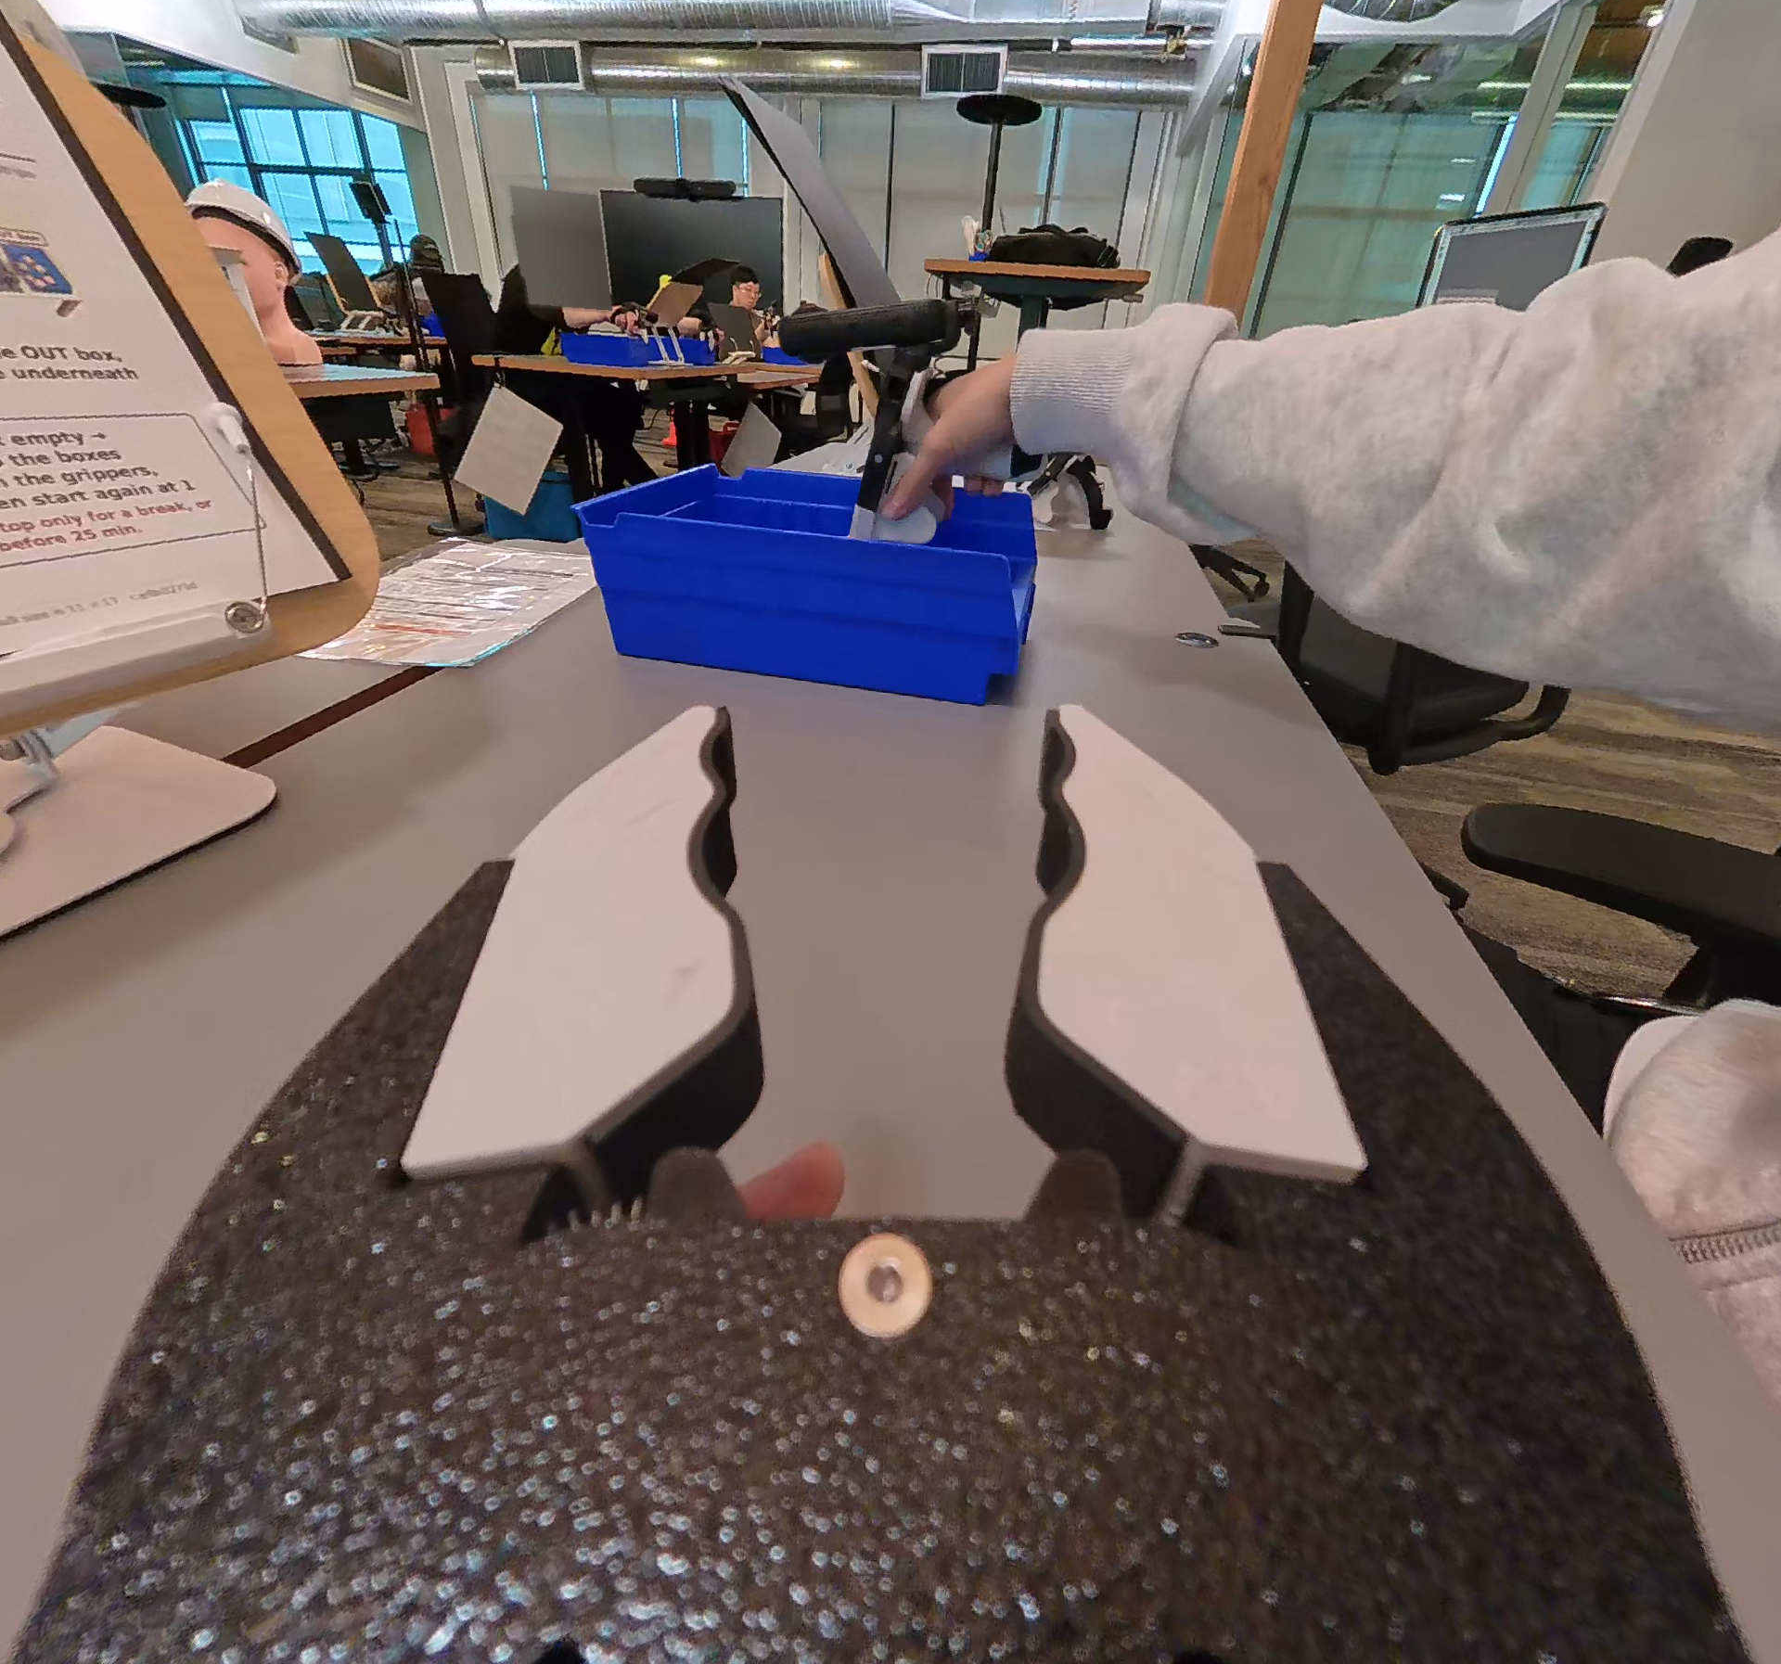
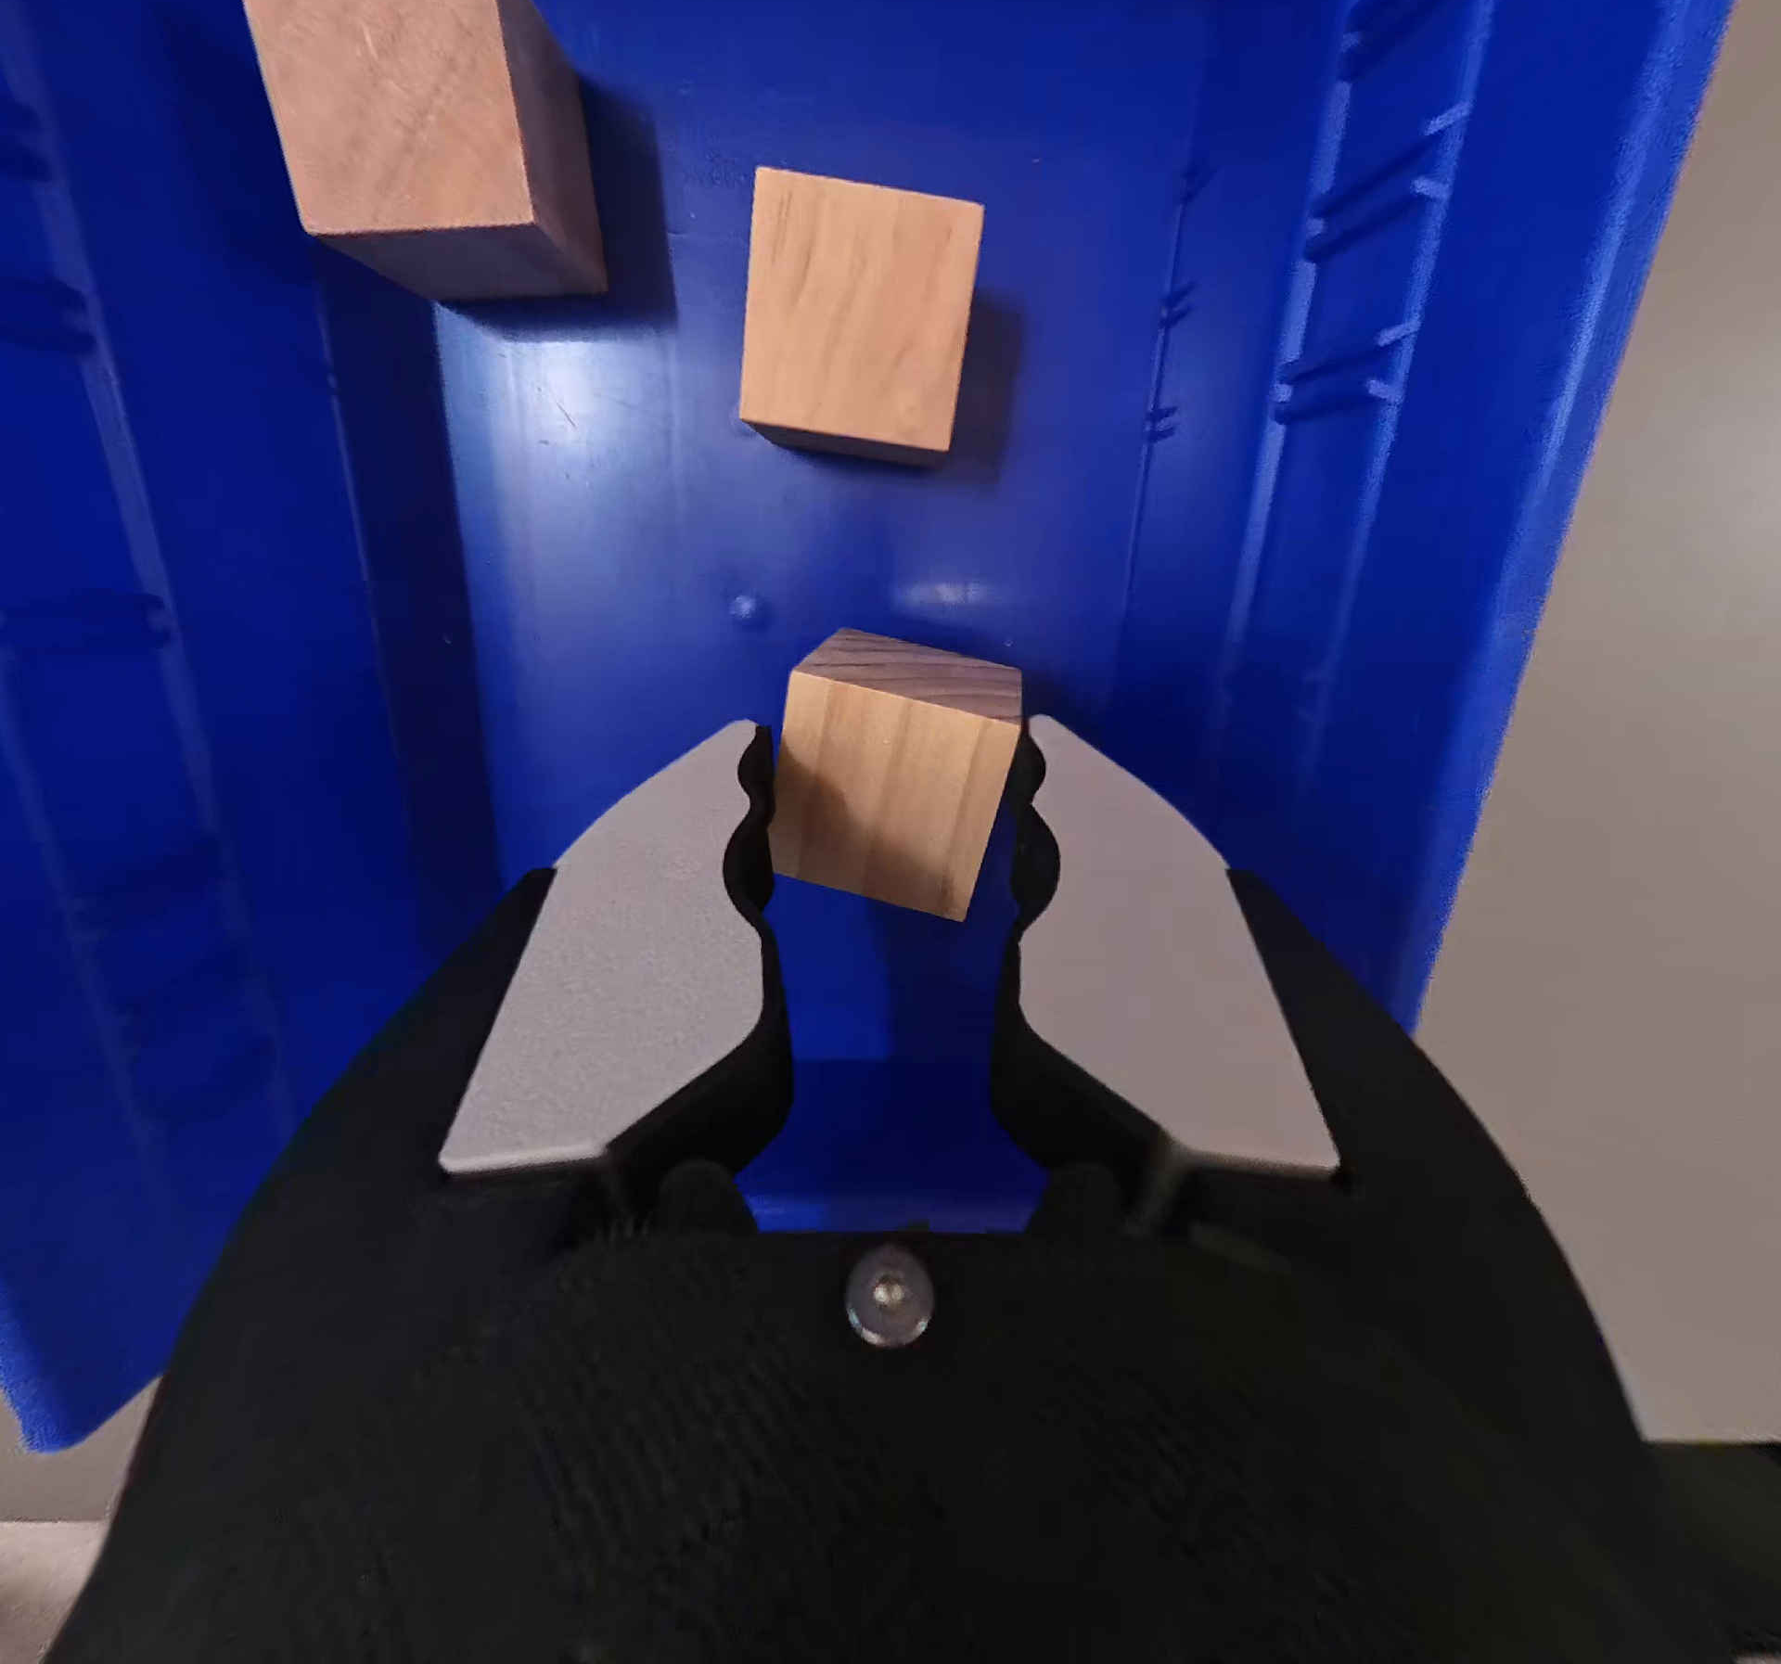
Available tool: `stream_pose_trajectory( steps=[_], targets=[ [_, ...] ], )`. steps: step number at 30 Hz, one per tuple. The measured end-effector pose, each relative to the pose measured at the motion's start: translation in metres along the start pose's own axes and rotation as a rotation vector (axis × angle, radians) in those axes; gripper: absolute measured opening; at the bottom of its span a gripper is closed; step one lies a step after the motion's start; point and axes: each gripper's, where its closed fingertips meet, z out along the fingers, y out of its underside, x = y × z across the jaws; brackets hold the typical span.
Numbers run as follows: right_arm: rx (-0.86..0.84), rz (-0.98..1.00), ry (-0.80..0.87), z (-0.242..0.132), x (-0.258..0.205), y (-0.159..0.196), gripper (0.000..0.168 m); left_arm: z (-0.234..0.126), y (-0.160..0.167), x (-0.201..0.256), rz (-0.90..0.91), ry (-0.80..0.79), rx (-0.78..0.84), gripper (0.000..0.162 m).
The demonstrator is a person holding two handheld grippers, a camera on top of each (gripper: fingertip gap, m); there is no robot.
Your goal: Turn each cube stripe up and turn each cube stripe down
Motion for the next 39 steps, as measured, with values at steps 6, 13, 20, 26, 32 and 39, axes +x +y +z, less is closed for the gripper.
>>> stream_pose_trajectory(
  steps=[6, 13, 20, 26, 32, 39],
  targets=[
    [-0.015, 0.048, -0.086, 0.012, -0.011, 0.001, 0.048, 0.002, 0.002, 0.003, 0.007, 0.009, -0.010, 0.060],
    [-0.036, 0.084, -0.138, 0.025, -0.015, 0.011, 0.048, 0.000, 0.000, 0.003, 0.000, 0.007, 0.002, 0.059],
    [-0.010, 0.089, -0.145, 0.025, -0.014, 0.011, 0.049, 0.000, -0.001, 0.003, -0.010, 0.012, 0.009, 0.059],
    [0.076, 0.050, -0.141, 0.013, -0.016, 0.005, 0.074, -0.002, -0.003, 0.004, -0.020, 0.020, 0.024, 0.059],
    [0.322, 0.025, -0.110, -0.035, -0.021, -0.009, 0.094, -0.017, -0.017, -0.007, -0.035, -0.033, 0.067, 0.059],
    [0.740, -0.076, -0.098, -0.115, -0.066, 0.009, 0.094, -0.088, -0.074, -0.044, -0.016, -0.292, 0.129, 0.059]
  ],
)
